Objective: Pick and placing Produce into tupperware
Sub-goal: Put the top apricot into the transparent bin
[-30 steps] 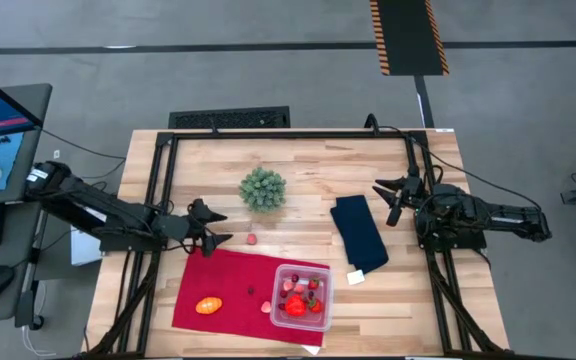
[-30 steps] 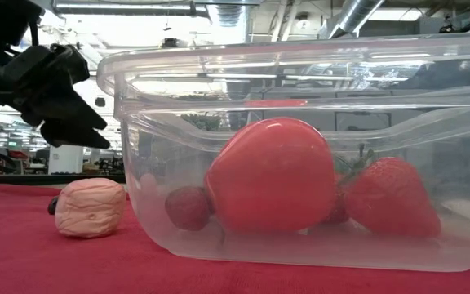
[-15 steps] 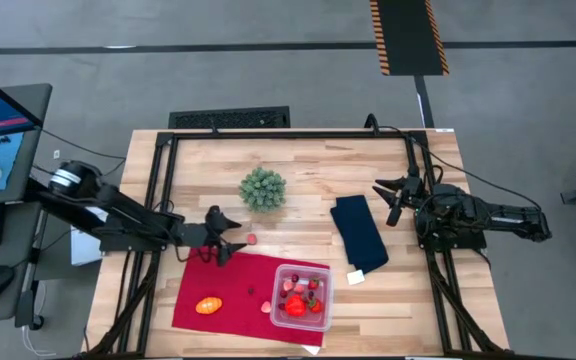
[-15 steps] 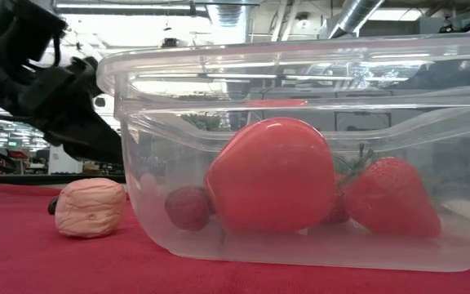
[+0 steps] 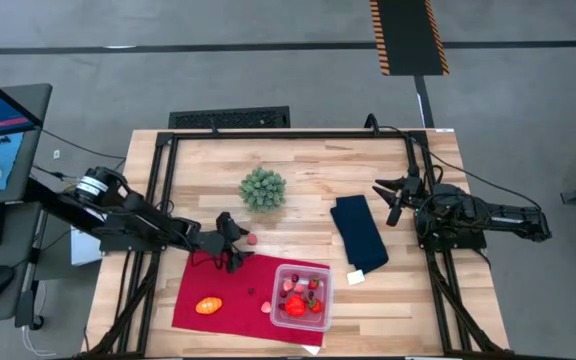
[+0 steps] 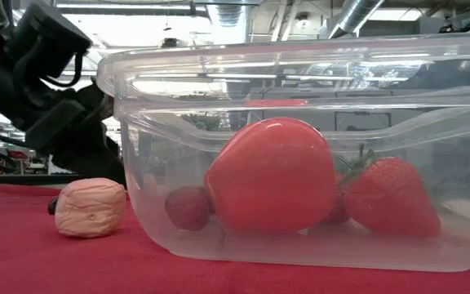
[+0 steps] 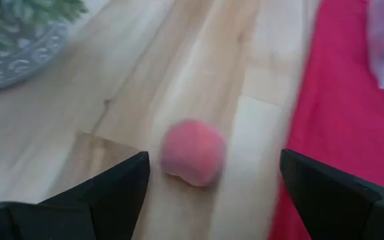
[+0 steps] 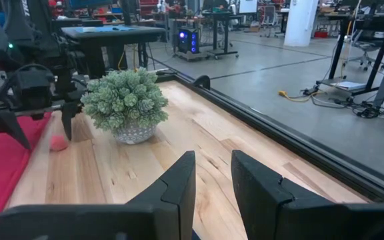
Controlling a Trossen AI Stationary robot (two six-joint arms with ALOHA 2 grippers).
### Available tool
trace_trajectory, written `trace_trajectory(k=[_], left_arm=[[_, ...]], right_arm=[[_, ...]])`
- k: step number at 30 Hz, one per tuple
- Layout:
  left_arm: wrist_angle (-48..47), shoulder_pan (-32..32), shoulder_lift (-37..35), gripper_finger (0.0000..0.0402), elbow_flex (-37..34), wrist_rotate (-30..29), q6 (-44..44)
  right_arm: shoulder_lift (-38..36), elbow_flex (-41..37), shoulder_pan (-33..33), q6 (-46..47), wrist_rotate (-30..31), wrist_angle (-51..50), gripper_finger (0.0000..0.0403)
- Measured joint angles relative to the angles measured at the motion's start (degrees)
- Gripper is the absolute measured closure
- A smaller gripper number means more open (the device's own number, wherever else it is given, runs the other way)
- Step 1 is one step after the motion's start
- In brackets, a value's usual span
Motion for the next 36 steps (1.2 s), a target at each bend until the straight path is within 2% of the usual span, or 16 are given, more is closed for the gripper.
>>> trace_trajectory(k=[3, 12, 36], left_arm=[[0.38, 0.95, 1.02, 0.0075, 0.2, -0.32, 0.28], [0.81, 4.54, 0.99, 0.0086, 0.18, 5.27, 0.23], [1.59, 5.11, 1.1, 0.0271, 0.33, 6.99, -0.12]], right_arm=[[0.0, 0.01, 0.0, 0.0, 0.0, 0.0, 0.0283], [0.0, 0.02, 0.0, 0.0, 0.0, 0.0, 0.0283], [0.0, 0.01, 0.0, 0.0, -0.01, 0.0, 0.0283]])
